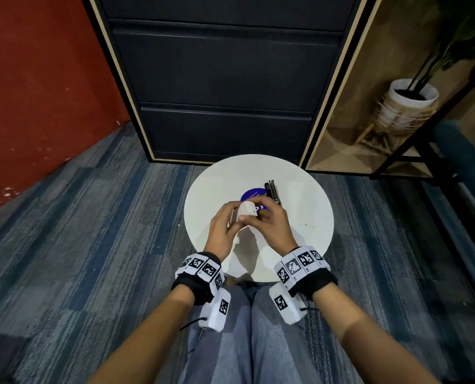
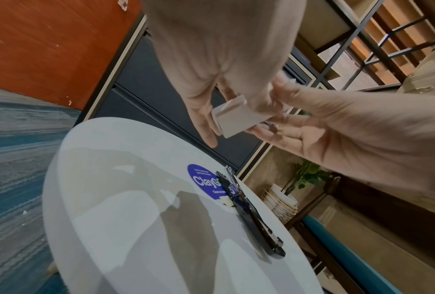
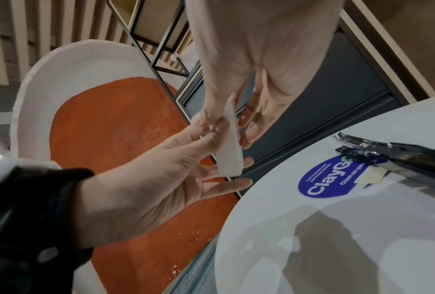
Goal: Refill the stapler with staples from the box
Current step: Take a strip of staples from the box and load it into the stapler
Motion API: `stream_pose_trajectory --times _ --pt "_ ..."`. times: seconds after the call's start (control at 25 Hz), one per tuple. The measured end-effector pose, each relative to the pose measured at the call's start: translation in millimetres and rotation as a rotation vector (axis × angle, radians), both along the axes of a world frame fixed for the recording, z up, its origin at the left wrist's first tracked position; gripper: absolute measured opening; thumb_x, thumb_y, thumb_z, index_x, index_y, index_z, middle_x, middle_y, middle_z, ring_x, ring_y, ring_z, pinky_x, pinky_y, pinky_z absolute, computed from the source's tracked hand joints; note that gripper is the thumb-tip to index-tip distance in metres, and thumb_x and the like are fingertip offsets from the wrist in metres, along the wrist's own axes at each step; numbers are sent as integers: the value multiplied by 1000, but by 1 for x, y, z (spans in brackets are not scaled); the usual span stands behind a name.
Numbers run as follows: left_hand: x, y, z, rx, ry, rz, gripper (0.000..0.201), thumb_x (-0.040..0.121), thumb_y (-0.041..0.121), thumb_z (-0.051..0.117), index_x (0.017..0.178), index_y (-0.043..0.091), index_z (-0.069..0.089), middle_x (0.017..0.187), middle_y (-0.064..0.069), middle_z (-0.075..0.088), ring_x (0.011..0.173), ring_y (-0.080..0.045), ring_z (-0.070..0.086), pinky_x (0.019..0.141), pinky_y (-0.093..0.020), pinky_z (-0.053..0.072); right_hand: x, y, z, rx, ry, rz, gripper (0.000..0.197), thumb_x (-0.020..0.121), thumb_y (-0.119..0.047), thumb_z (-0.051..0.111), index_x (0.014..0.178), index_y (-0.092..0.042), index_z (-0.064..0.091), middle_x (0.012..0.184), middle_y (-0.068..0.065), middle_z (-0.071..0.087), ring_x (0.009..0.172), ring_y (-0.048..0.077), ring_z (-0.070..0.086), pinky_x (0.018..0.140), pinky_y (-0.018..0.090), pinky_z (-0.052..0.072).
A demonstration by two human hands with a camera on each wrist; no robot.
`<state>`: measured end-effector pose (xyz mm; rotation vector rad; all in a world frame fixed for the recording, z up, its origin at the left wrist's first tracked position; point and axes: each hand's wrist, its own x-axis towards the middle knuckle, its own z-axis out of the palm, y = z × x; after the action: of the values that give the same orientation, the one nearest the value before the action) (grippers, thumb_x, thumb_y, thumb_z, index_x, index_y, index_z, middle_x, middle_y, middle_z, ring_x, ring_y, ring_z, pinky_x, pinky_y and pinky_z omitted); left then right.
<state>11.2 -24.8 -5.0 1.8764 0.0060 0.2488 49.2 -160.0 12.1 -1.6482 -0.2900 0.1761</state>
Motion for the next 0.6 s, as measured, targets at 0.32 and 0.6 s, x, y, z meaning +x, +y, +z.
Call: stream_pose_trajectory --times 0.32,0.6 --pt "6 5 7 48 -16 -13 26 87 -12 54 111 -4 60 86 8 57 79 19 58 68 4 45 2 -5 5 75 96 -61 19 84 -8 66 103 -5 67 96 21 68 84 28 68 85 48 56" --pt "10 7 4 153 -21 -17 32 86 -14 53 112 2 61 102 -1 58 87 22 55 68 5 43 8 2 4 16 94 -154 19 76 -3 72 95 -4 70 66 8 61 70 29 65 78 49 59"
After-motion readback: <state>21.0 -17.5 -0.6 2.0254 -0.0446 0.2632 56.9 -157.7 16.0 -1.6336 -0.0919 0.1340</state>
